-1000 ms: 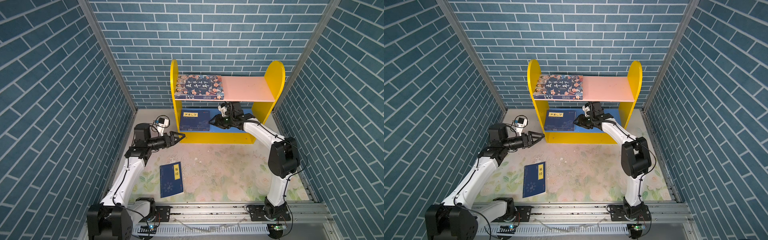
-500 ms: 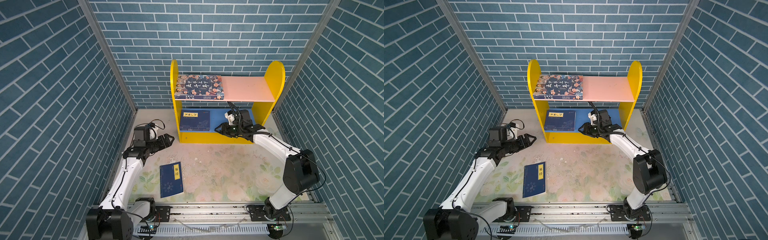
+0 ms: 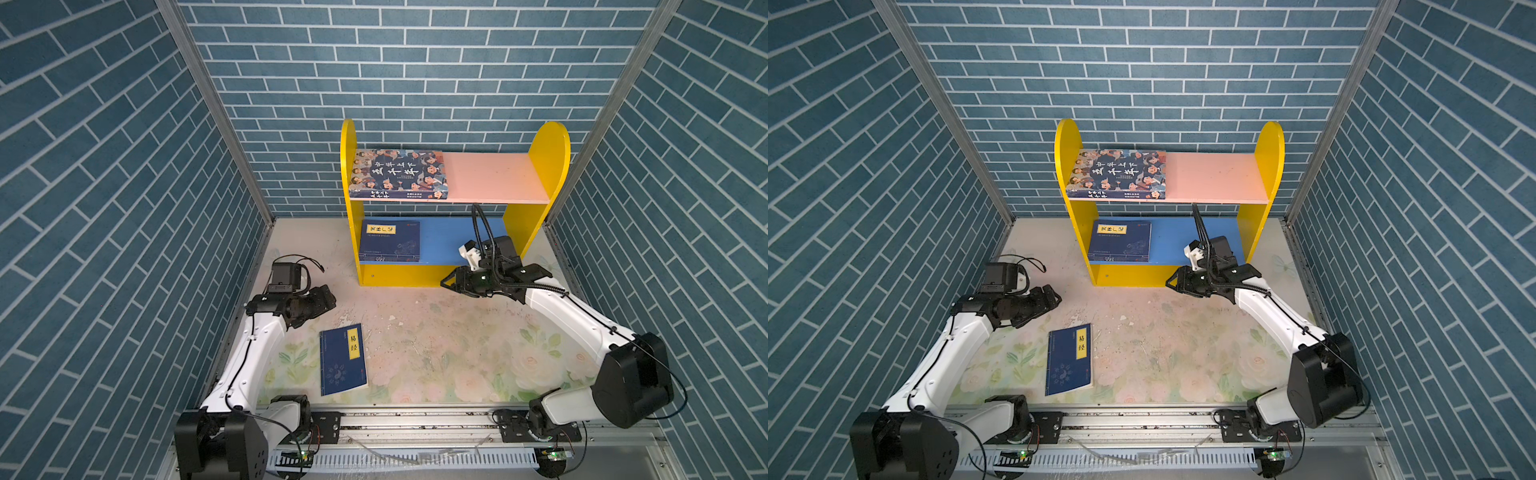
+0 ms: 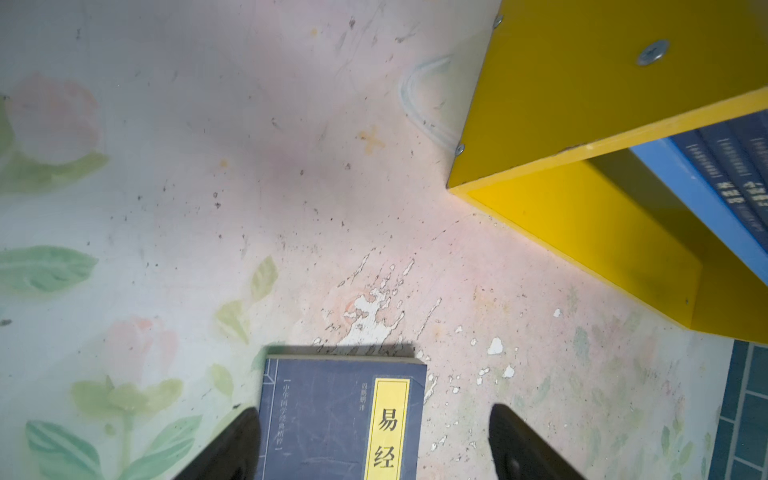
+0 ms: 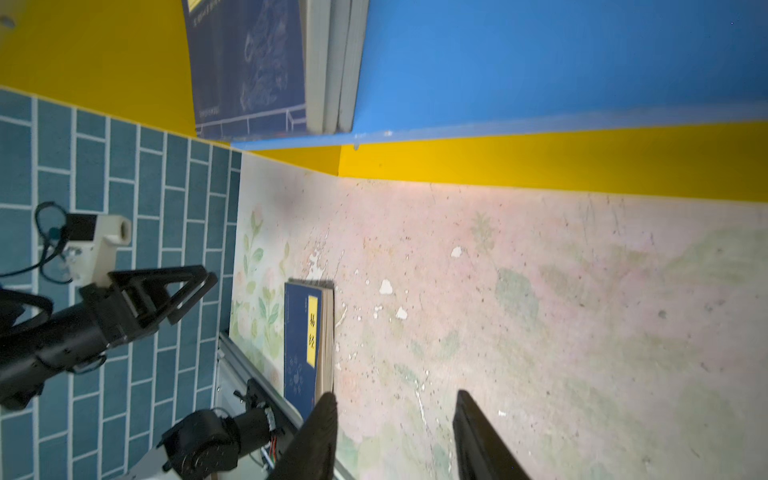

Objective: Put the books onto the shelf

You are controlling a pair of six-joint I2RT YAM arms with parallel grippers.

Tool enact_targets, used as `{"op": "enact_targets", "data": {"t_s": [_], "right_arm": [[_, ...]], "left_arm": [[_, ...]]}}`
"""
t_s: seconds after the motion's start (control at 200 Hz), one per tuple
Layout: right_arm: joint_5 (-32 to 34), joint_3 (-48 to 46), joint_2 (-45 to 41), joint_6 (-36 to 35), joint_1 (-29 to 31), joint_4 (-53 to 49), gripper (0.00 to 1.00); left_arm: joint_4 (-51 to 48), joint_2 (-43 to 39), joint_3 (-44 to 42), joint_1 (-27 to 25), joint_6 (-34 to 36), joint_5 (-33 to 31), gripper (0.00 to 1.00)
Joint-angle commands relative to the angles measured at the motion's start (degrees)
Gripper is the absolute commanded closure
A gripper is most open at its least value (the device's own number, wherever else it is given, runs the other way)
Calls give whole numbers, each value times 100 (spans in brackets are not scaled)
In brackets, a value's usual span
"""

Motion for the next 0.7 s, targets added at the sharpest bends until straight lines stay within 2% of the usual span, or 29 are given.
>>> {"op": "enact_targets", "data": {"t_s": [0.0,0.17,0.265,0.385,0.52,0.69], "right_arm": [[-364,-135,-484,-363,202,-720,53],[-364,-481,-1135,-132,899,-1011,48],[-344,-892,-1341,496,1308,-379,47],[18,-1541,-1464,1301,1729,709,47],[335,-1968,-1169,1844,2264,1760,47],[457,-1801,-333,2136,2792,2578,47]], "left_arm": [[-340,158,-215,65,-106,39,12],[-160,330,-560,84,-290,175,9],[-148,453,-644,83,-282,172,8],[-126,542,-819,83,-282,135,8],[-108,537,-1035,83,-243,92,8],[-54,677,-1142,83,-267,237,8]]}}
